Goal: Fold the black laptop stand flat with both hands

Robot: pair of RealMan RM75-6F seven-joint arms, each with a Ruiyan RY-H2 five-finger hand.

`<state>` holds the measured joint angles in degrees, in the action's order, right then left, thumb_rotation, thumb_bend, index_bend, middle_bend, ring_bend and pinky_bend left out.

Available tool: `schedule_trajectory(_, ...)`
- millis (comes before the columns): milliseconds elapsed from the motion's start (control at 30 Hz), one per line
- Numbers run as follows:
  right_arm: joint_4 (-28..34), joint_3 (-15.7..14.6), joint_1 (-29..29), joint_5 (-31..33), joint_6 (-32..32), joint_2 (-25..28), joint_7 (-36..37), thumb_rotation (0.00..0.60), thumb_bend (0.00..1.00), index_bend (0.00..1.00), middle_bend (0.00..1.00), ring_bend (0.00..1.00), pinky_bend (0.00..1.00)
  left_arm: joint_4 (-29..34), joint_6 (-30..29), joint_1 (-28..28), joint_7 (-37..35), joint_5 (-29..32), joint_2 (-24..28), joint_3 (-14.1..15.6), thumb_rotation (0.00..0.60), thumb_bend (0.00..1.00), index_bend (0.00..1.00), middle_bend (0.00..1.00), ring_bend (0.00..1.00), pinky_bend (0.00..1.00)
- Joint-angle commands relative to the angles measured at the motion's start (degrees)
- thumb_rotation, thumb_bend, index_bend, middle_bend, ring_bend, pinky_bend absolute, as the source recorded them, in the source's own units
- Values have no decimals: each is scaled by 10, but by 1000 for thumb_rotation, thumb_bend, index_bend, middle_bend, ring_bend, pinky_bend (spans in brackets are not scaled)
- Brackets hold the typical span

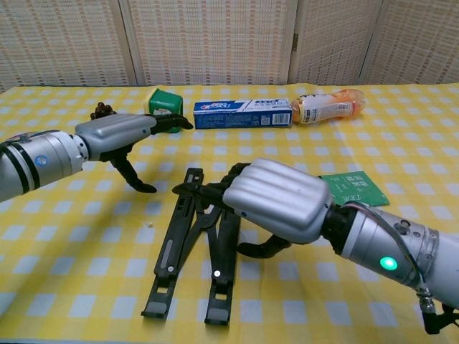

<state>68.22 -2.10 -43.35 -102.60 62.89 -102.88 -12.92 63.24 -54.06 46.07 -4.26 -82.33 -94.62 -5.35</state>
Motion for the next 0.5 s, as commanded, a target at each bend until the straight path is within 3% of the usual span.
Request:
schedule_trajectory(33, 146, 23, -71, 48, -158, 108, -64, 600, 315, 0, 47, 105, 11, 27, -15, -14, -1, 5, 25, -3, 600, 192, 0, 0, 0, 0)
schedule_trajectory(200, 189, 48, -111, 99, -250, 134, -128, 600, 315, 0, 0, 5, 0, 43, -23, -24, 0, 6, 40, -1, 600, 192, 0, 0, 0, 0)
schedule_trajectory(500, 167, 63, -155, 145, -314, 111, -190, 600, 315, 0, 0, 0, 0, 46, -28, -38, -11, 14, 51, -2, 600, 191, 0, 0, 0, 0)
